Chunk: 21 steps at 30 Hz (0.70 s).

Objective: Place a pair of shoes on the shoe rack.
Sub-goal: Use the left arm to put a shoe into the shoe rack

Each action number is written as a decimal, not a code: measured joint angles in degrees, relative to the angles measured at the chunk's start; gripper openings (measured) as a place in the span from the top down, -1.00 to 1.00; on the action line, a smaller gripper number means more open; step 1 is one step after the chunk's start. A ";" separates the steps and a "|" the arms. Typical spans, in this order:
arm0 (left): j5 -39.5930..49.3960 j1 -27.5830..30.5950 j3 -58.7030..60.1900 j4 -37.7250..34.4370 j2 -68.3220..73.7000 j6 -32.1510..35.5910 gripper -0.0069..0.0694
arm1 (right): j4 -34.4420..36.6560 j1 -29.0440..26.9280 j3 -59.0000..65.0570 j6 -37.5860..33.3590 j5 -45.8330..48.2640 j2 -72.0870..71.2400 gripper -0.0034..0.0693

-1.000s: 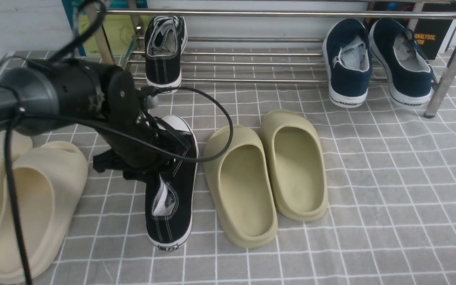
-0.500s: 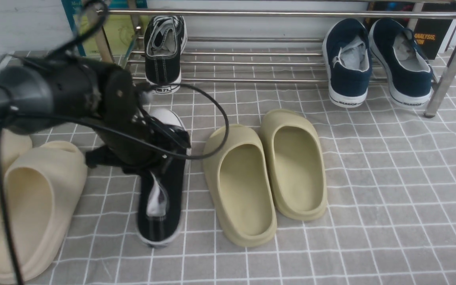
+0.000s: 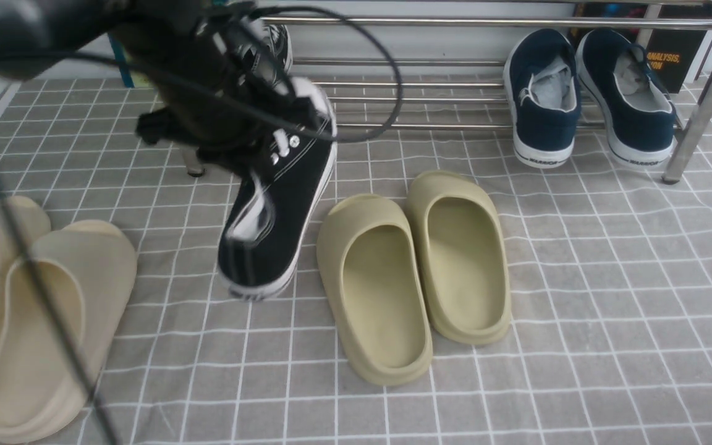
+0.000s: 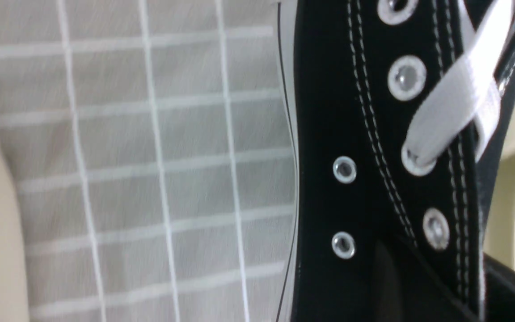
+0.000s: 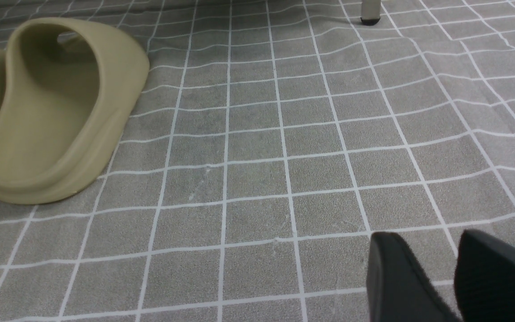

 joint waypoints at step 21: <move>-4.68 0.00 -50.25 5.27 36.33 -4.22 0.66 | 0.00 0.00 0.00 0.00 0.00 0.00 0.25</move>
